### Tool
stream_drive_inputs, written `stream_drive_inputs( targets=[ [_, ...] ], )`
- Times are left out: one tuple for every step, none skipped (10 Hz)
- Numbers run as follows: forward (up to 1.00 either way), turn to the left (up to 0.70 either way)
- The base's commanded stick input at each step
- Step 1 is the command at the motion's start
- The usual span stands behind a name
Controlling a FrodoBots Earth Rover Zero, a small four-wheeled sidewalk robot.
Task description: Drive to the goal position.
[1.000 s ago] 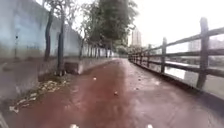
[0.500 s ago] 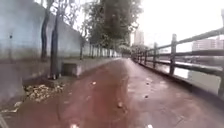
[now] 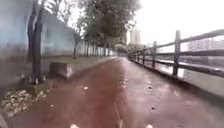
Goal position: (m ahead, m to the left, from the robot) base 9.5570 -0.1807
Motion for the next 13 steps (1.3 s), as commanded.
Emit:
stream_drive_inputs(
  targets=[
    [0.85, -0.32],
    [0.85, -0.32],
    [0.85, -0.32],
    [0.85, -0.03],
    [0.85, 0.02],
    [0.85, 0.02],
    [0.85, 0.02],
    [0.85, 0.02],
    [0.85, 0.02],
    [0.85, 0.02],
    [0.85, 0.02],
    [0.85, 0.02],
    [0.85, 0.02]
  ],
)
